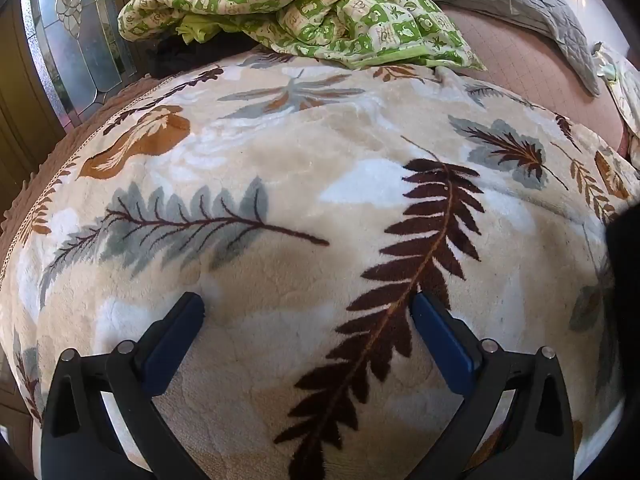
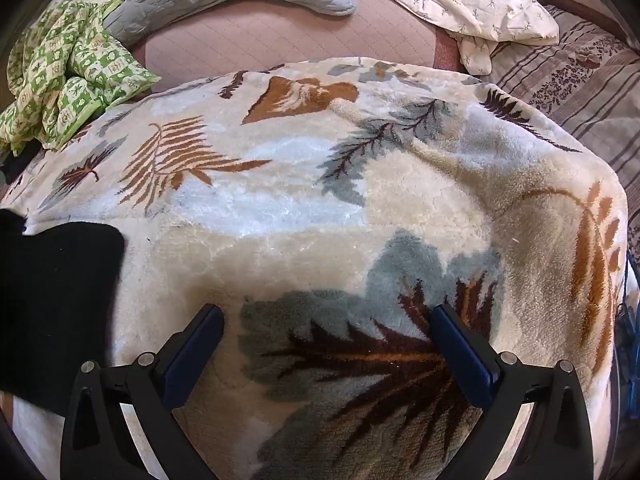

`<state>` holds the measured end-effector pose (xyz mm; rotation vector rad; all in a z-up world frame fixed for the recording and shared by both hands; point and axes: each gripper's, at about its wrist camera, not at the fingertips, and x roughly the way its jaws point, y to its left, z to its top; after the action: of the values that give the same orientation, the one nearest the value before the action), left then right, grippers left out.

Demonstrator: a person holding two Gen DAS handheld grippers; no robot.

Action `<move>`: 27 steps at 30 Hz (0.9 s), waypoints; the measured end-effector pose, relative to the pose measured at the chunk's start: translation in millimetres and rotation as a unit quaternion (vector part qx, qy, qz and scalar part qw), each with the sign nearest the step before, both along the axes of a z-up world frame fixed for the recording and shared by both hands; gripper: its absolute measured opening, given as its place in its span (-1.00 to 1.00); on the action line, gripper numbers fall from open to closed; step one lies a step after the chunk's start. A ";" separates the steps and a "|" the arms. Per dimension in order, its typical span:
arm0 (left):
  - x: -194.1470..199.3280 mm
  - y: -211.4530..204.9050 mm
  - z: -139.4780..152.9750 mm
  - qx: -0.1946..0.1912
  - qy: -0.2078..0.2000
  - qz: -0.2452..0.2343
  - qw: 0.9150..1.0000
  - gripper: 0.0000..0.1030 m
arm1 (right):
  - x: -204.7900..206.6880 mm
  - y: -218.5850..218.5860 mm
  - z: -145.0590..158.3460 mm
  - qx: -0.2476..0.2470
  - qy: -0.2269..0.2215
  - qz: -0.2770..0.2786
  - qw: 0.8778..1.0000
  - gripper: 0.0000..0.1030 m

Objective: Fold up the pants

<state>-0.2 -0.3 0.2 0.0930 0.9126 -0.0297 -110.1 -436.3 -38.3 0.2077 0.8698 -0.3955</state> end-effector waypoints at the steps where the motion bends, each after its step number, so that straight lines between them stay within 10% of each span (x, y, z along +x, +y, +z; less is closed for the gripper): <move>1: 0.1 0.1 0.0 0.000 0.000 0.000 1.000 1.00 | -0.3 -0.1 0.2 0.000 0.000 0.000 1.000 0.99; 27: 1.9 0.4 -1.0 0.001 0.001 0.000 1.000 1.00 | 0.1 -2.5 1.3 0.002 0.000 0.000 1.000 0.99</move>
<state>1.7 0.2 -0.7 0.0958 0.9142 -0.0288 -110.0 -438.7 -37.0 0.2107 0.8712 -0.3934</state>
